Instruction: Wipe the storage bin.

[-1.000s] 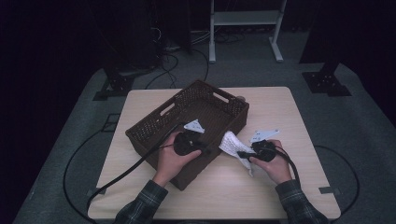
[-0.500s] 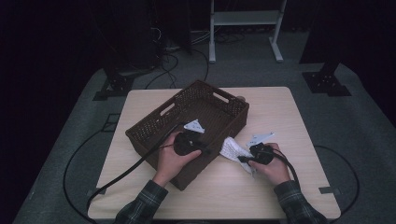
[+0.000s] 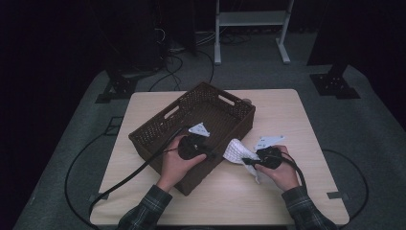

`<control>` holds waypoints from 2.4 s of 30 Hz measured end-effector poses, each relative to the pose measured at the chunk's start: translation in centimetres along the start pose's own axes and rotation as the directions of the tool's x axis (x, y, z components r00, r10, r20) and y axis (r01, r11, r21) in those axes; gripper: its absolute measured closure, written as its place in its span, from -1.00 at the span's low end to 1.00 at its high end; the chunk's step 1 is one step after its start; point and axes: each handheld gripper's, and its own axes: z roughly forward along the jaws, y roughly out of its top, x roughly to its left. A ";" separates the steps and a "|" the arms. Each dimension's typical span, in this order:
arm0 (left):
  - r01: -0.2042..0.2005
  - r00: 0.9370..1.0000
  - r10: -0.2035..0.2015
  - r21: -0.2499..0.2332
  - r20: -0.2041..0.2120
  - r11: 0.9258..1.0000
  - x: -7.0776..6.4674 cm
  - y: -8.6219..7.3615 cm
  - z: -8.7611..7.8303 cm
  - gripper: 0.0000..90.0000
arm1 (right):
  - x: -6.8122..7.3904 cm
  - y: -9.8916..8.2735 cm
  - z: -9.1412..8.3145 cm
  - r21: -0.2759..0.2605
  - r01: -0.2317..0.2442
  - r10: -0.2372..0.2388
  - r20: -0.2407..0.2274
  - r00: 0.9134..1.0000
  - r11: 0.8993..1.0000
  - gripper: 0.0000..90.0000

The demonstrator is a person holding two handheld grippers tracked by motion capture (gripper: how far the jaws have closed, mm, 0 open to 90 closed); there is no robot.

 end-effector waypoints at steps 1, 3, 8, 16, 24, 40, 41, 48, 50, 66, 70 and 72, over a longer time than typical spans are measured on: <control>0.000 1.000 0.000 0.000 0.000 1.000 0.0 0.0 0.0 0.53 | 0.1 0.1 -0.2 -0.013 -0.004 0.004 -0.003 1.000 1.000 0.68; -0.001 1.000 0.001 0.000 0.000 1.000 0.0 0.0 0.0 0.53 | 0.2 0.4 -0.7 -0.034 -0.003 0.002 -0.008 1.000 0.999 0.68; -0.001 1.000 0.001 0.001 0.000 1.000 0.0 0.0 0.0 0.53 | 0.3 0.9 -1.8 -0.075 0.003 -0.004 -0.011 1.000 0.997 0.68; -0.002 1.000 0.002 0.001 -0.001 1.000 0.0 0.0 0.0 0.54 | 1.3 1.7 -2.5 -0.108 0.035 -0.039 -0.029 0.999 0.994 0.68; -0.002 1.000 0.002 0.001 -0.001 1.000 0.0 0.0 0.0 0.53 | 1.7 1.7 -1.7 -0.085 0.041 -0.045 -0.048 0.998 0.996 0.68; -0.003 1.000 0.003 0.004 -0.001 1.000 0.0 0.0 0.0 0.53 | 1.7 0.6 0.8 0.010 0.043 -0.042 -0.078 0.996 0.999 0.68; 0.000 1.000 0.000 0.004 0.000 1.000 0.0 0.0 0.0 0.53 | 1.7 0.5 1.0 0.016 0.043 -0.042 -0.079 0.996 0.999 0.68; -0.004 1.000 0.004 0.005 -0.001 1.000 0.0 0.0 0.0 0.54 | 1.8 0.0 1.8 0.061 0.046 -0.041 -0.082 0.996 0.997 0.68; -0.003 1.000 0.003 0.005 -0.002 1.000 0.0 0.0 0.0 0.54 | 1.9 -0.2 2.0 0.074 0.050 -0.044 -0.082 0.996 0.996 0.68; -0.004 1.000 0.004 0.006 -0.002 1.000 0.0 0.0 0.0 0.54 | 2.8 -0.2 1.7 0.073 0.078 -0.072 -0.089 0.993 0.994 0.68; -0.005 1.000 0.005 0.007 -0.002 1.000 0.0 0.0 0.0 0.54 | 3.4 0.6 1.0 0.040 0.096 -0.092 -0.093 0.991 0.995 0.68; -0.005 1.000 0.005 0.007 -0.003 1.000 0.0 0.0 0.0 0.54 | 3.7 0.9 0.7 0.028 0.103 -0.100 -0.094 0.991 0.994 0.68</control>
